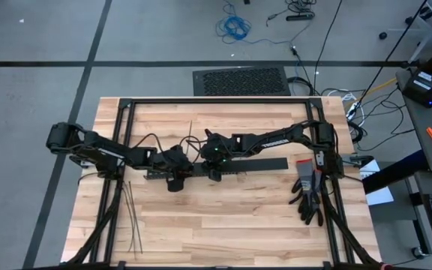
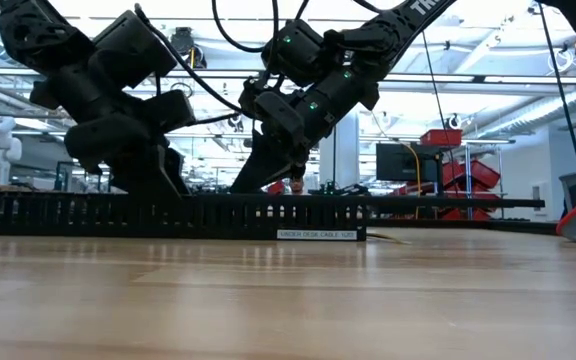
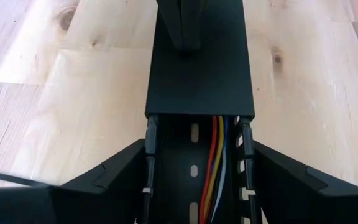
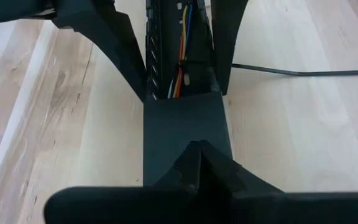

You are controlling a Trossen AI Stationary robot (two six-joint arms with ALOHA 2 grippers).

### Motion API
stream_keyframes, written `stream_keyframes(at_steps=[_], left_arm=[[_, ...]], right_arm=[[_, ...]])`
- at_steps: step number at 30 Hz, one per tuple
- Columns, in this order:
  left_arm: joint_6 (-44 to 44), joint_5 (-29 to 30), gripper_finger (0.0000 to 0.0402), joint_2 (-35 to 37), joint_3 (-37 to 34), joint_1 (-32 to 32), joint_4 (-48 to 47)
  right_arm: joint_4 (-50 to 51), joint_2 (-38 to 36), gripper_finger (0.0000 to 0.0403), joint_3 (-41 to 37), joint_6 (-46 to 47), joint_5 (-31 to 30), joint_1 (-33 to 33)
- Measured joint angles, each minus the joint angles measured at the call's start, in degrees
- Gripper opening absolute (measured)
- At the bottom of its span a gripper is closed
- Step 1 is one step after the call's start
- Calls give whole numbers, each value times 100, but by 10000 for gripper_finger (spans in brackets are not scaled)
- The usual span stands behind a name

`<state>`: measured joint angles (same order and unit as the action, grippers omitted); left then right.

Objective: Ziptie cables
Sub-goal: Close the black cable duct

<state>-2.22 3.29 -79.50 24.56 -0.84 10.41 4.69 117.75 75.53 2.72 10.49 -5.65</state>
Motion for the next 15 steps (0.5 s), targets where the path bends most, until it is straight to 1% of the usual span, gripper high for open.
stream_keyframes(at_steps=[8, 15], left_arm=[[-6, 19, 209, 4, 0, 0, 16], [-57, 26, 204, 4, 0, -7, 61]], right_arm=[[-16, 0, 0, -3, 2, 3, 6], [-442, 119, 0, -7, 23, 22, 11]])
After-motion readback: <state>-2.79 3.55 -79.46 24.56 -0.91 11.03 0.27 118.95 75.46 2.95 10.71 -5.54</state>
